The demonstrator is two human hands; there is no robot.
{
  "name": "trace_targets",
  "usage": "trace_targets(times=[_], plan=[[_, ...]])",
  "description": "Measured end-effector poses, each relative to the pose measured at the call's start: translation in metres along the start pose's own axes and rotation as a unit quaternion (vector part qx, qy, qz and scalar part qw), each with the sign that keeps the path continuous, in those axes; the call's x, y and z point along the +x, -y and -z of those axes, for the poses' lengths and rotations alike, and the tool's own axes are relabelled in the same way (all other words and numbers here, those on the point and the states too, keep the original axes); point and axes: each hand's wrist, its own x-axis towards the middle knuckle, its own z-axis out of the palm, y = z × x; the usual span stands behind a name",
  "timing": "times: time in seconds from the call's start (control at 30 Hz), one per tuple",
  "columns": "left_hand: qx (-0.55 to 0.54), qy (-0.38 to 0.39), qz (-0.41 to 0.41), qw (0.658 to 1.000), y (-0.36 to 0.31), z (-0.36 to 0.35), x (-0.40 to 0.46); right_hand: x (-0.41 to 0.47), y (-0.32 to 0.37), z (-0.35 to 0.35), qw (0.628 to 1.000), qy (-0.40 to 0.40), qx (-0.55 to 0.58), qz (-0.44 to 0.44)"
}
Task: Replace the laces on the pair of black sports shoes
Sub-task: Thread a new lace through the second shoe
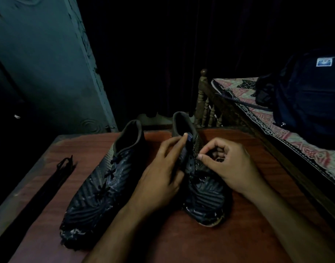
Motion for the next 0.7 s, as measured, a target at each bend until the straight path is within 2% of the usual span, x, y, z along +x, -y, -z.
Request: trace_targets(times=[0.17,0.37,0.5,0.7], plan=[[0.029,0.0,0.024,0.999,0.0009,0.0029,-0.0016,0.0005,-0.0004,0.0021,0.999,0.041,0.034,-0.009],[0.028,0.025,-0.027,0.999,-0.0005,0.0051,-0.0001,0.0037,-0.0063,0.0031,0.998,0.061,-0.022,-0.011],[0.021,0.018,-0.017,0.999,0.0012,0.0035,-0.0001,0.002,-0.0048,0.001,0.996,0.072,-0.052,-0.008],[-0.003,0.02,-0.017,1.0,0.0012,0.0003,-0.0004,0.001,0.0022,0.0018,0.994,0.111,-0.012,0.006]])
